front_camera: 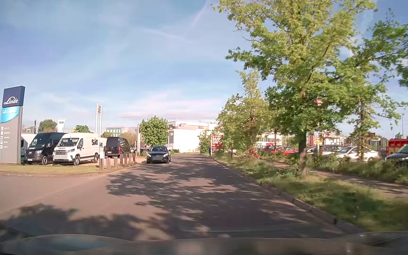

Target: Follow the waypoints while adhering to traffic rules and regulations

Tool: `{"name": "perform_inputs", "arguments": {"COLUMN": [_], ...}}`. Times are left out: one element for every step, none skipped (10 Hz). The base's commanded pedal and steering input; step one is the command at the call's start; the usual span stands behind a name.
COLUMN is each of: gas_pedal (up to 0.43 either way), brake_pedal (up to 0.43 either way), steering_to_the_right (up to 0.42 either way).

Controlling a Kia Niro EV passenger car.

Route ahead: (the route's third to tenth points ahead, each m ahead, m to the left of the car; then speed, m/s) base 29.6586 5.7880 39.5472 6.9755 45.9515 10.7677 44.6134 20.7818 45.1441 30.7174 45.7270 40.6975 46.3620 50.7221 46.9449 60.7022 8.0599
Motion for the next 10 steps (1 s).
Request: {"name": "perform_inputs", "arguments": {"gas_pedal": [0.000, 0.000, 0.000, 0.000, 0.000, 0.000, 0.000, 0.000, 0.000, 0.000], "brake_pedal": [0.000, 0.000, 0.000, 0.000, 0.000, 0.000, 0.000, 0.000, 0.000, 0.000], "steering_to_the_right": [-0.063, -0.056, -0.053, -0.051, -0.043, -0.034, -0.030, -0.023, -0.020, -0.020]}}
